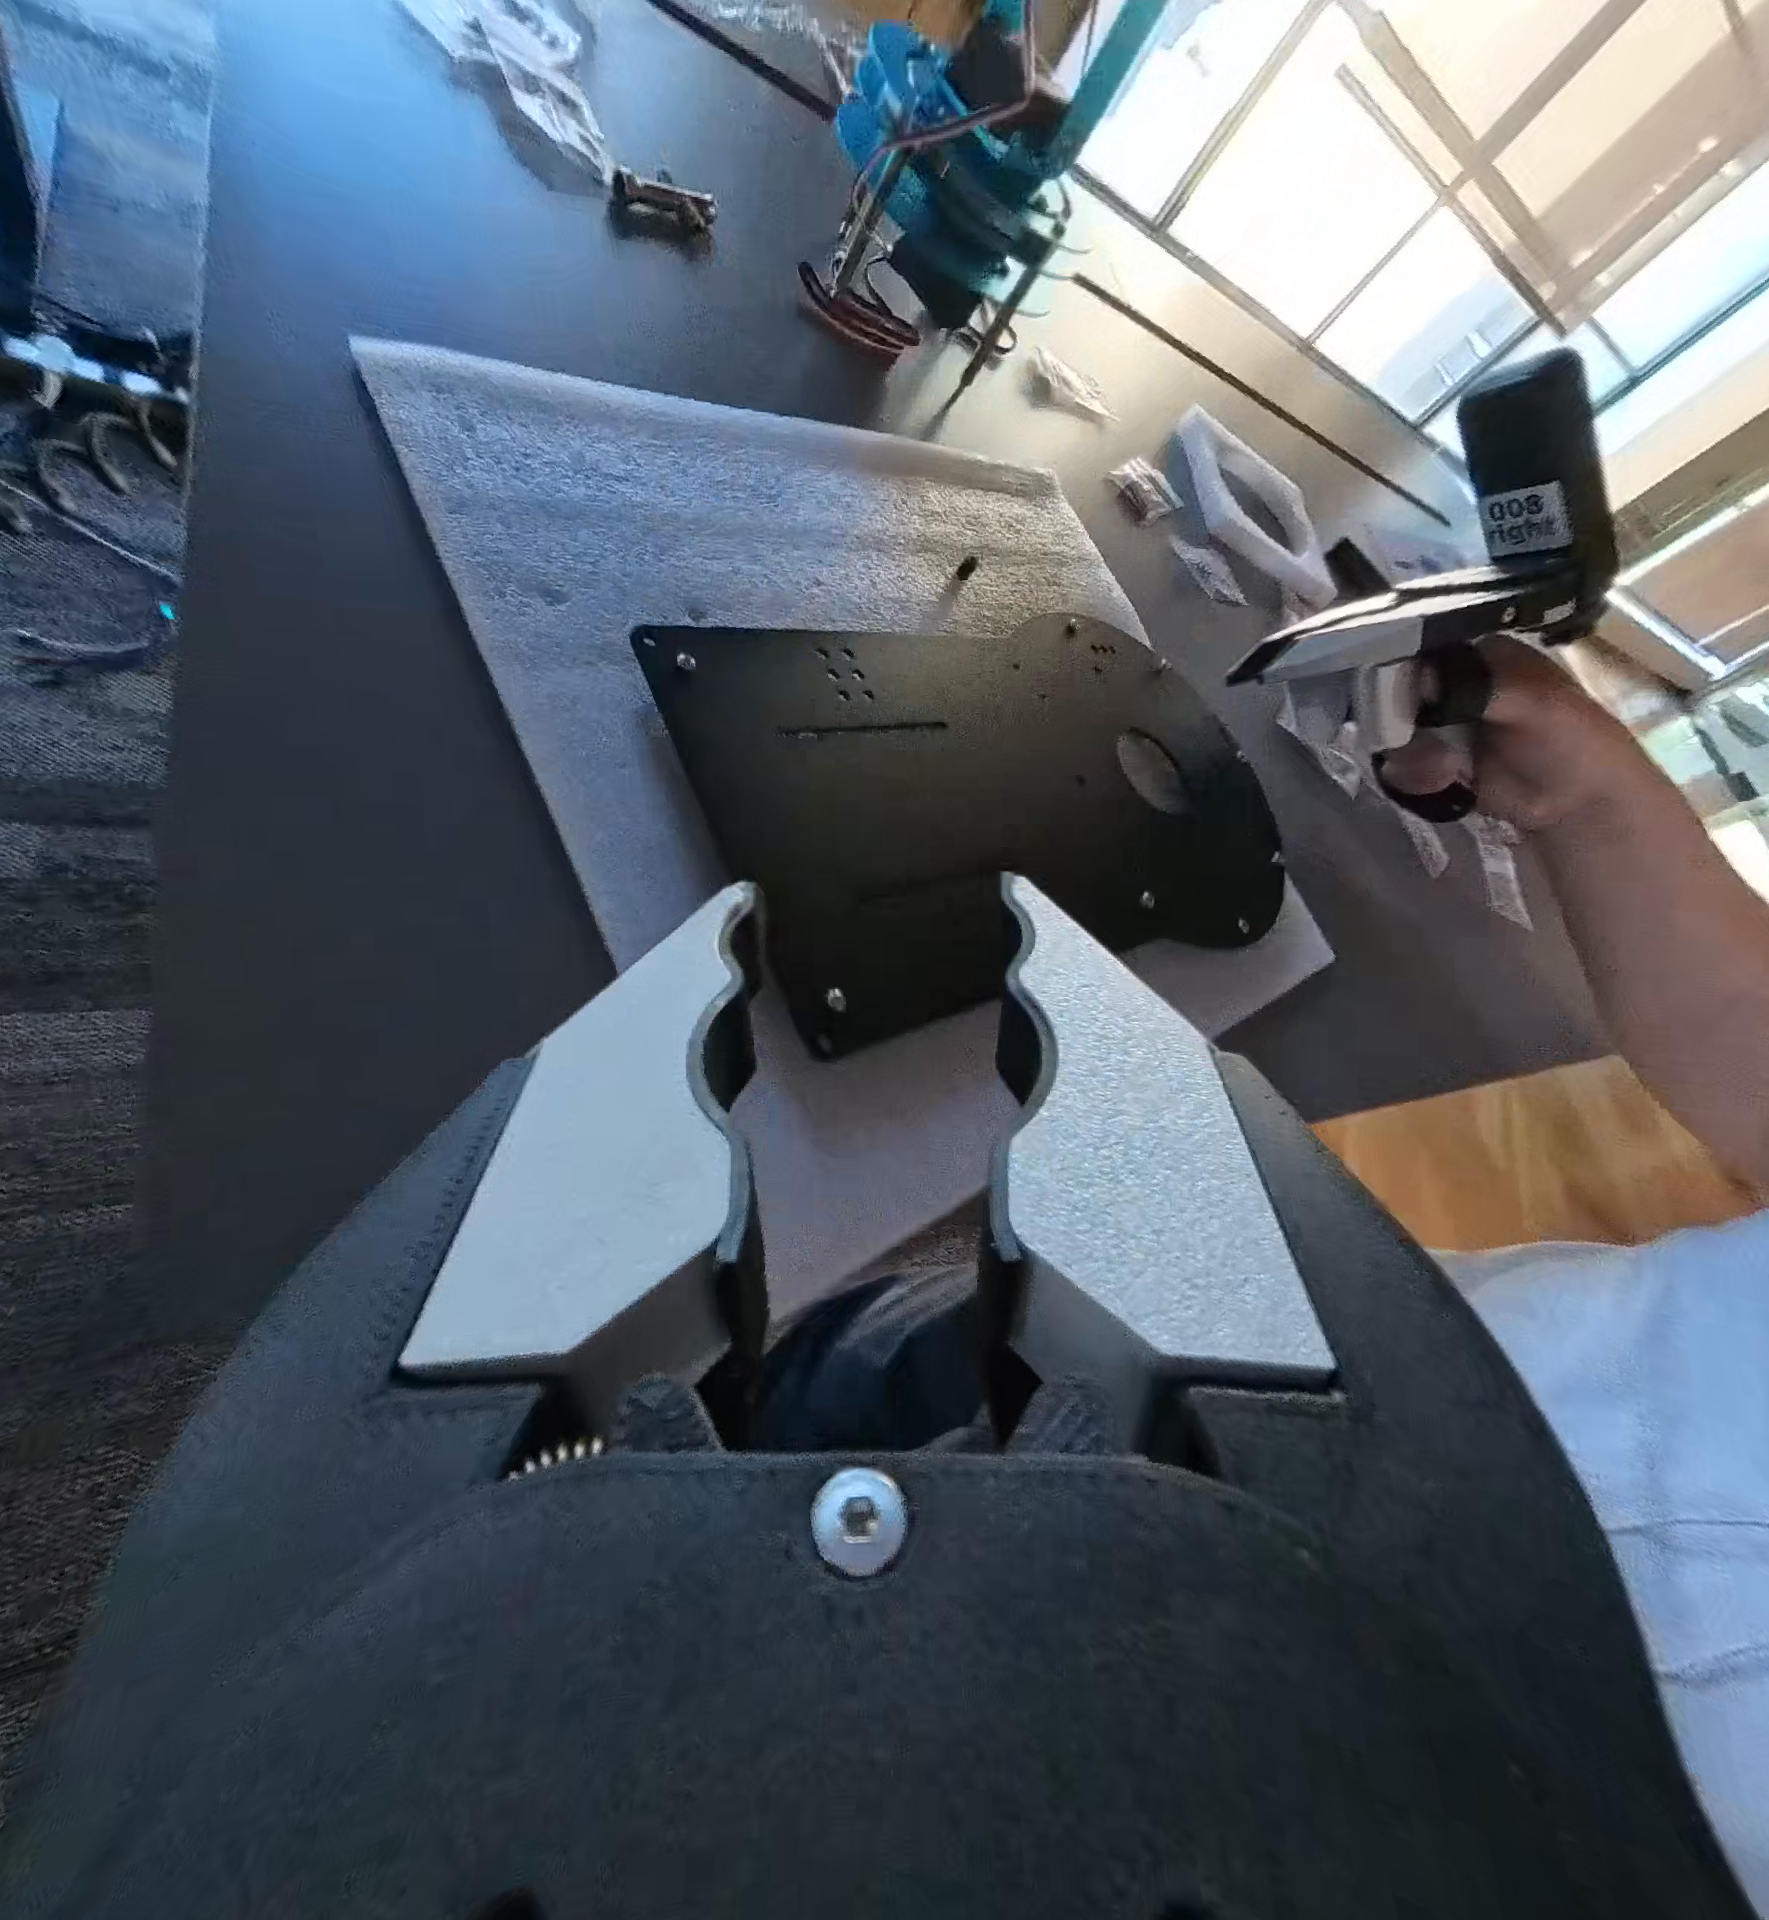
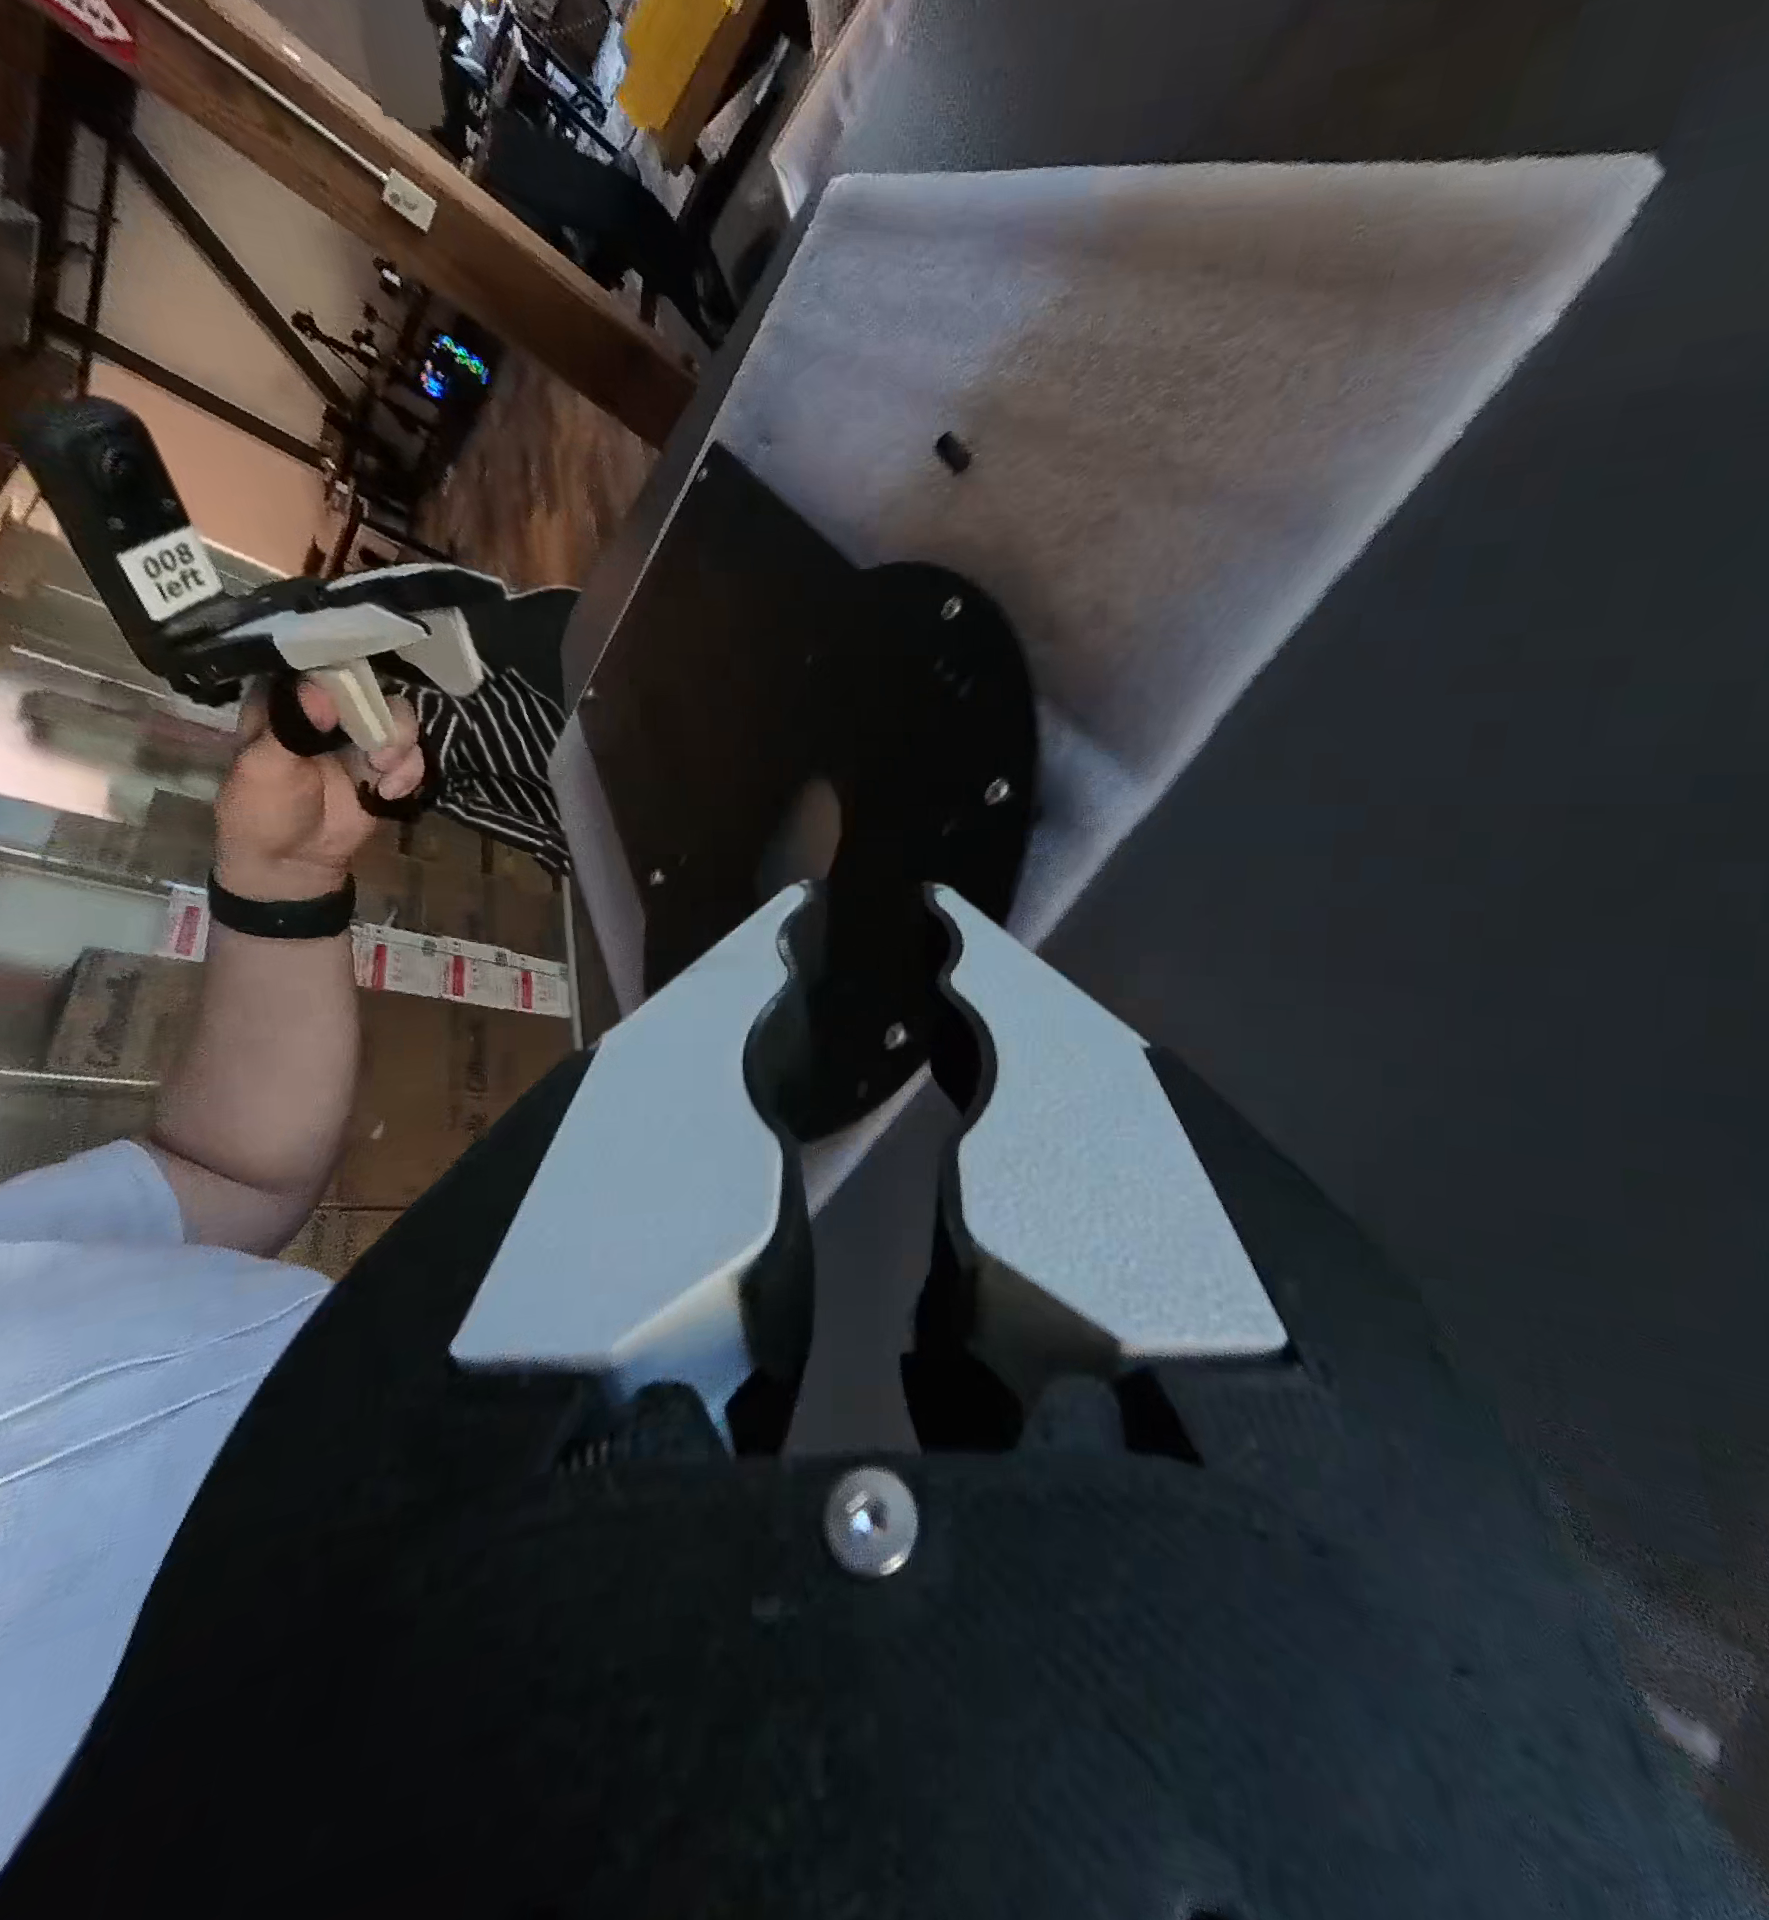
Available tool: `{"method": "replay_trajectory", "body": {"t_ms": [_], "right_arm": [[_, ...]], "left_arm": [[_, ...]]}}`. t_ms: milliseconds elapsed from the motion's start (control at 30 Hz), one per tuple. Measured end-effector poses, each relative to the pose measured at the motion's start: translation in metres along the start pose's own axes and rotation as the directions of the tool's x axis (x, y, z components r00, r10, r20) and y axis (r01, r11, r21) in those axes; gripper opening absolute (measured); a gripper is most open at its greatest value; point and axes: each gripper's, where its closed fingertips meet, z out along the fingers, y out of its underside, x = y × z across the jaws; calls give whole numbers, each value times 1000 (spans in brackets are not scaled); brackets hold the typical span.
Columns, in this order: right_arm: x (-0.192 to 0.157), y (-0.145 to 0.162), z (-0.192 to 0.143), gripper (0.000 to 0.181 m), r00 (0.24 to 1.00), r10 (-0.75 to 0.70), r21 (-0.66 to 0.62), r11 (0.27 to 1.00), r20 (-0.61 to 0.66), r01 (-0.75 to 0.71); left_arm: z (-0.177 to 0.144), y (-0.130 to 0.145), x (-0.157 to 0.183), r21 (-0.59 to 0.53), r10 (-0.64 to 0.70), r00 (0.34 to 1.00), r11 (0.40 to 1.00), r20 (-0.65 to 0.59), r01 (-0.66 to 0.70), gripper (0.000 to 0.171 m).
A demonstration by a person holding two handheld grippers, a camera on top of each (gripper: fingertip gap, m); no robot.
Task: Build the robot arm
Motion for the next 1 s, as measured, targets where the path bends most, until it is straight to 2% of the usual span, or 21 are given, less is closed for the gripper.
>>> {"method": "replay_trajectory", "body": {"t_ms": [167,333,433,500,633,733,800,900,1000], "right_arm": [[13,3,7,14,1000,28,-28,999,-12,-28],[1,3,9,12,999,29,-22,999,44,-28],[8,2,13,12,1000,10,-18,1000,-20,-10],[6,7,17,10,999,39,-41,998,-14,-40],[3,12,25,0,996,92,-47,995,24,-90],[-2,14,31,0,986,145,-67,988,79,-140],[-5,15,30,0,985,147,-85,987,87,-140],[-1,6,18,0,997,75,-45,996,30,-73],[15,-3,6,15,998,37,-18,999,-60,-39]], "left_arm": [[32,1,-20,-154,-65,998,986,-4,64,32],[56,4,-33,-306,-117,992,947,-42,99,26],[68,3,-39,-366,-123,988,927,-95,80,23],[74,0,-44,-377,-114,986,924,-122,60,18],[80,1,-45,-421,-103,979,907,-175,20,18],[78,0,-41,-472,-221,947,877,-234,88,23],[76,-1,-42,-508,-290,923,852,-253,128,20],[74,0,-41,-520,-290,921,845,-259,120,21],[72,0,-38,-512,-288,924,849,-251,126,27]]}}
